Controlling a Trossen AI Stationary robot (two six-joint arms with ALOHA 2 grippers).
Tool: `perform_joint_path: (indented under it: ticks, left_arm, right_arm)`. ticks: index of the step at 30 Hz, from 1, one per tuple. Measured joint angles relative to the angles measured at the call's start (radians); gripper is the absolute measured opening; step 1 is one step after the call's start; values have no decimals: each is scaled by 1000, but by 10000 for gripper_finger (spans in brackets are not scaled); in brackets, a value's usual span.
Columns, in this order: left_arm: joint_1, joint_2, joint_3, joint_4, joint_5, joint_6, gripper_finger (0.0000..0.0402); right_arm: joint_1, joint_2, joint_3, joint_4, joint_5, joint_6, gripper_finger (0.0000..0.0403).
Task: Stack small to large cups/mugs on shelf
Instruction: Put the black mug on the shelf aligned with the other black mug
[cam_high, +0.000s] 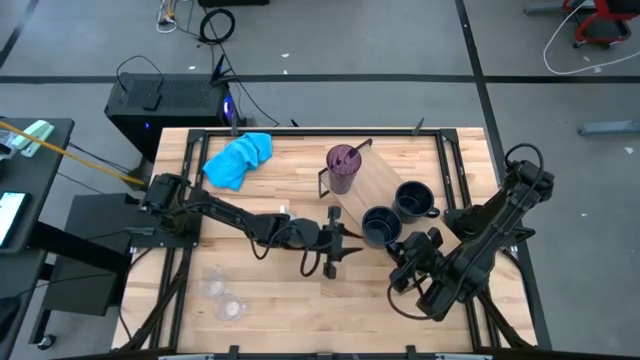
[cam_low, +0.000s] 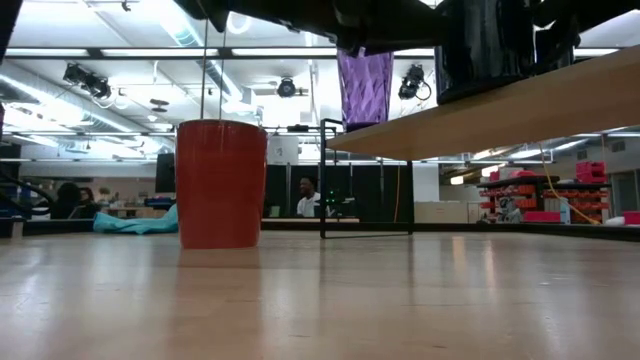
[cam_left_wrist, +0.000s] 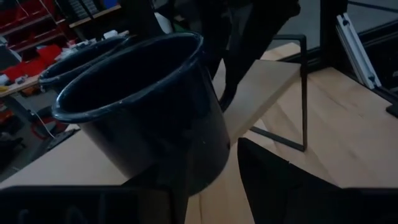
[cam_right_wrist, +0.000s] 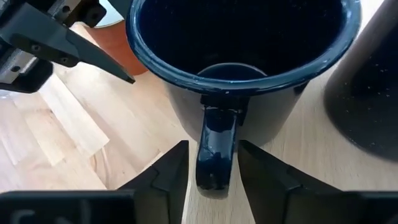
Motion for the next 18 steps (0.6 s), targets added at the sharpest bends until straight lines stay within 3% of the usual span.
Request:
perform_joint_path:
  ticks: [18]
  left_arm:
    - [32,0,0,37,8,10,127]
  right_arm:
    - [0,-42,0,-37,-24,-4,134]
